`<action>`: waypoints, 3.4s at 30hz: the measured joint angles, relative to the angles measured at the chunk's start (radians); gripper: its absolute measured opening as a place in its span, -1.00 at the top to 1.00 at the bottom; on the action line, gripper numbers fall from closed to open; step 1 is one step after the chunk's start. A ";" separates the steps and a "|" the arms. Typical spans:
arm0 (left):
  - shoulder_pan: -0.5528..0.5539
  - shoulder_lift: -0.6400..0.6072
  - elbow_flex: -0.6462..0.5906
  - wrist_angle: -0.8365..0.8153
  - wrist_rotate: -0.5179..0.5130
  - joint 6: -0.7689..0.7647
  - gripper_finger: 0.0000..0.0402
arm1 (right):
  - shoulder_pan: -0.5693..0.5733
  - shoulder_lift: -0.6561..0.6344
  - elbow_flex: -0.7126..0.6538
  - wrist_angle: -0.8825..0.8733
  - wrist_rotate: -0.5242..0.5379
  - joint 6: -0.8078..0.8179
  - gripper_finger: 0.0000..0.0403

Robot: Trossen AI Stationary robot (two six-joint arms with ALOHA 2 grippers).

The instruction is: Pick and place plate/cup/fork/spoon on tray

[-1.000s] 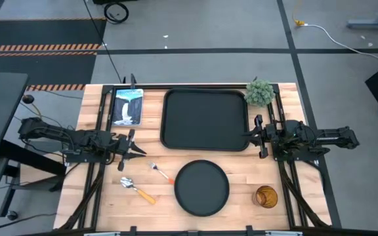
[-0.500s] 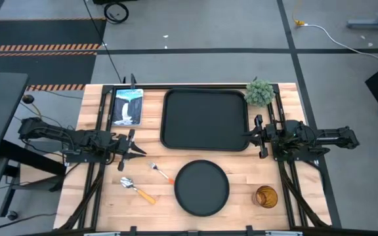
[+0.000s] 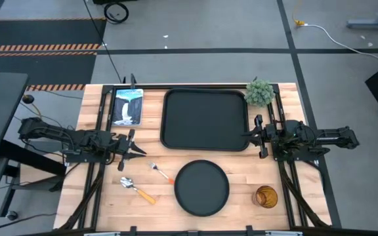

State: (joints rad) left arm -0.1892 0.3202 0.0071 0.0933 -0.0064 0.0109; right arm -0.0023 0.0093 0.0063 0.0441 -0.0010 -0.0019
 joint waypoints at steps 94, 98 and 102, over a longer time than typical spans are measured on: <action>0.000 0.000 0.000 0.000 0.000 0.000 0.74 | 0.919 1.400 1.205 -1.218 -0.099 0.896 0.85; 0.000 0.000 0.000 0.000 0.000 0.000 0.74 | 0.916 1.427 1.205 -1.274 -0.094 0.853 0.70; 0.000 0.000 0.000 0.000 0.000 0.000 0.74 | 0.916 1.454 1.205 -1.310 -0.053 0.814 0.53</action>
State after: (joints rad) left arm -0.1894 0.3205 0.0071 0.0934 -0.0067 0.0113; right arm 0.9132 1.4631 1.2110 -1.2655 -0.0542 0.8125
